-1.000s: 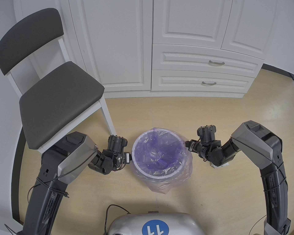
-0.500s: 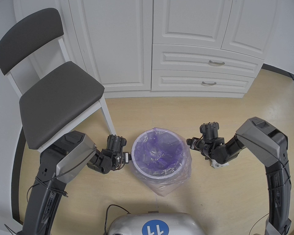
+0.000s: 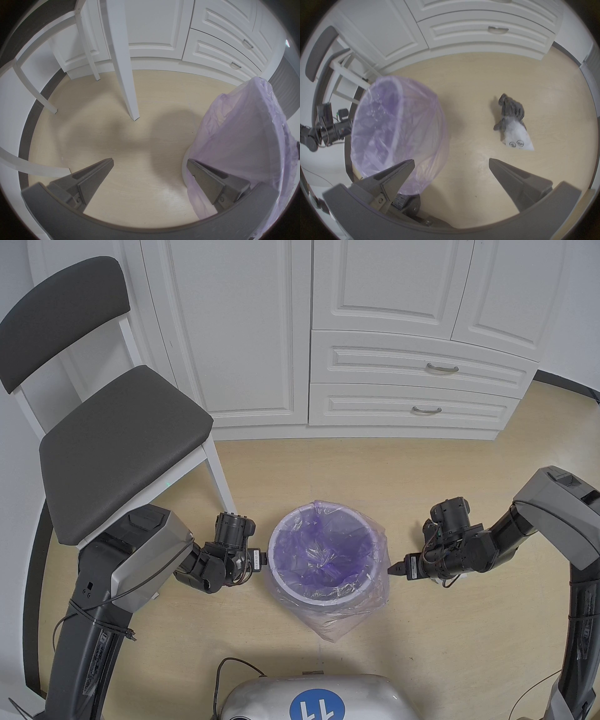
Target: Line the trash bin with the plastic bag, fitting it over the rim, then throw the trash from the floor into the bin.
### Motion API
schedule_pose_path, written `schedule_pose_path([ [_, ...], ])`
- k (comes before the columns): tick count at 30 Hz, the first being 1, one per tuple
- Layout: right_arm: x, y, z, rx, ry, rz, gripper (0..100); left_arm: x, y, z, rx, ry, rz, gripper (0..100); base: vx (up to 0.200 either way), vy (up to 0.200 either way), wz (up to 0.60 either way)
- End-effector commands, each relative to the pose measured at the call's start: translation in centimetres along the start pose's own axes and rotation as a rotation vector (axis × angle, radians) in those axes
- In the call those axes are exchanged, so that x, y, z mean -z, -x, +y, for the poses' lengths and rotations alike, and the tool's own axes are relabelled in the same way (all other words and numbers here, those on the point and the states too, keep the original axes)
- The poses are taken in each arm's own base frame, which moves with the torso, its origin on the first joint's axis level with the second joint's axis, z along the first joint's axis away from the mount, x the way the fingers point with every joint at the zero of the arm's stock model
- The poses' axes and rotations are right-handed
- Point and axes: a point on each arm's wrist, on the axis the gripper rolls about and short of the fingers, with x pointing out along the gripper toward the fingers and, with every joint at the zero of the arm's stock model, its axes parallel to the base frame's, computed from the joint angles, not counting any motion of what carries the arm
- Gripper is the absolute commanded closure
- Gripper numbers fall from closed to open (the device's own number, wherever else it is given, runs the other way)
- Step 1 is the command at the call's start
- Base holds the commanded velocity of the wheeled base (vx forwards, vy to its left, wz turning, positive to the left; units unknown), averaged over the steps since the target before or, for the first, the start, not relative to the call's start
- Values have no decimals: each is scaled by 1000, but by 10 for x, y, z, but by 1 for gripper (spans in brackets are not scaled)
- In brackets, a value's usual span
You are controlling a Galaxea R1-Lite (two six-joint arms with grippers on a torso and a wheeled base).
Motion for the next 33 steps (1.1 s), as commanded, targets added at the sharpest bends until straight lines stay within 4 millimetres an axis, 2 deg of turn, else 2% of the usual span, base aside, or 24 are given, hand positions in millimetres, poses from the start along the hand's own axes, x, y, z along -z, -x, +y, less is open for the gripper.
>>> schedule_pose_path([
  [1, 40, -42, 3, -9, 27, 124, 0, -1, -2, 3, -4, 7, -7, 0, 0, 0, 0],
  [3, 41, -45, 2, -8, 26, 121, 0, -1, -2, 3, -3, 7, -8, 0, 0, 0, 0],
  [6, 38, -67, -4, 37, 11, 95, 0, -3, -2, 2, 0, 10, -14, 0, 0, 0, 0],
  [15, -8, -97, -2, 35, -256, -52, 0, -8, -3, 1, 2, 25, -35, 0, 0, 0, 0],
  [20, -8, -123, -5, 85, -294, -56, 0, -5, -7, 1, 0, 23, -32, 0, 0, 0, 0],
  [27, -10, -127, -5, 144, -287, 92, 0, -2, -11, -1, 5, 22, -40, 0, 0, 0, 0],
  [33, -12, -129, 0, 151, -280, 134, 0, -1, -13, -1, 7, 28, -60, 0, 0, 0, 0],
])
